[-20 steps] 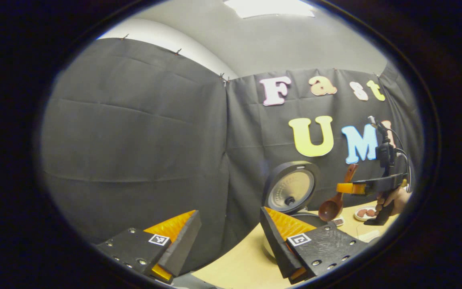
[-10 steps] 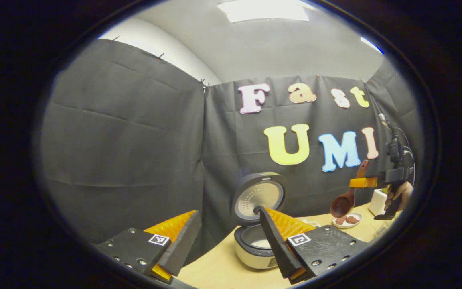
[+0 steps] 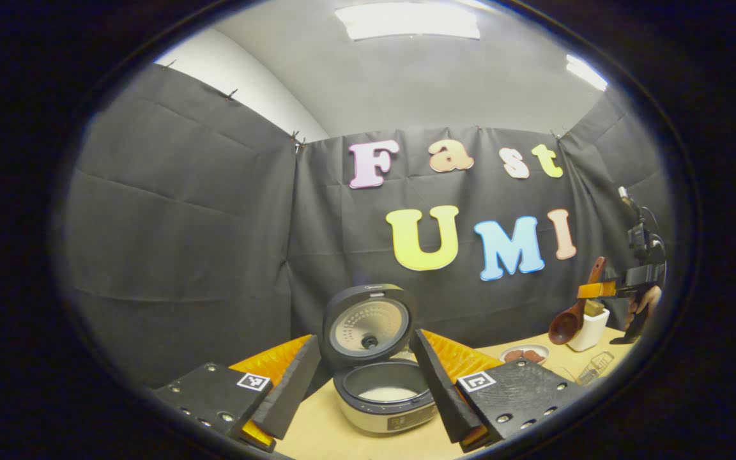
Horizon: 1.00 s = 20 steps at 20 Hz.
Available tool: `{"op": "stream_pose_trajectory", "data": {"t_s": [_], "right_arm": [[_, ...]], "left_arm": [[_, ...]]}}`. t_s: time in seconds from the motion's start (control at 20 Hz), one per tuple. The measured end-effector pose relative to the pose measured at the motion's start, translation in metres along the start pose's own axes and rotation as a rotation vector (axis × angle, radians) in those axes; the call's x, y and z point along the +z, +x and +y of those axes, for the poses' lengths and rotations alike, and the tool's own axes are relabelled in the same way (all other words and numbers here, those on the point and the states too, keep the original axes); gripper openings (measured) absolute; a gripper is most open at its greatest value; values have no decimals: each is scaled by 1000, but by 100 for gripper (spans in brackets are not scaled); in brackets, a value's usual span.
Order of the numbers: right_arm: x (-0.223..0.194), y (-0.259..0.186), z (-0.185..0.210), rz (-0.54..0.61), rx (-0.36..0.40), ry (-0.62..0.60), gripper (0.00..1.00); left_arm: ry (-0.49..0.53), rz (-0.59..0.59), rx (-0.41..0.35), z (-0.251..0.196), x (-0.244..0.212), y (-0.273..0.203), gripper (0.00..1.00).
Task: Close the left gripper, press the button to open the rice cooker; take a wooden spoon from the chopstick holder with the right hand, scoop a spoonful of rice and pour it into the rice cooker, then put the wooden spoon back into the chopstick holder.
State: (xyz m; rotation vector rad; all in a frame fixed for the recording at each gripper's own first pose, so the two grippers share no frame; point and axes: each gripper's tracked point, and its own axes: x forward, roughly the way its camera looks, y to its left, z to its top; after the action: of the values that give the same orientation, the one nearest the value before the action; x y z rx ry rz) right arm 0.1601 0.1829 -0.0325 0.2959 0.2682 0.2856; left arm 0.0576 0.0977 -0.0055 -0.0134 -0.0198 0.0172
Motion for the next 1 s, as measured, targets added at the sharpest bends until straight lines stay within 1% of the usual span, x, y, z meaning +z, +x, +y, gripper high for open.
{"op": "stream_pose_trajectory", "data": {"t_s": [0.05, 0.45, 0.75, 1.0], "right_arm": [[2, -5, -11, -3, -19, -2, 11], [-3, -35, -90, 5, -145, 0, 11], [-17, -52, -137, 29, -219, 16, 11], [-34, -66, -167, 58, -272, 31, 11]], "left_arm": [[-1, -4, -8, -5, 2, 0, 87], [1, -5, -69, -49, 9, -3, 87], [15, -9, -106, -78, 16, 1, 87], [24, -9, -148, -105, 18, 0, 87]]}}
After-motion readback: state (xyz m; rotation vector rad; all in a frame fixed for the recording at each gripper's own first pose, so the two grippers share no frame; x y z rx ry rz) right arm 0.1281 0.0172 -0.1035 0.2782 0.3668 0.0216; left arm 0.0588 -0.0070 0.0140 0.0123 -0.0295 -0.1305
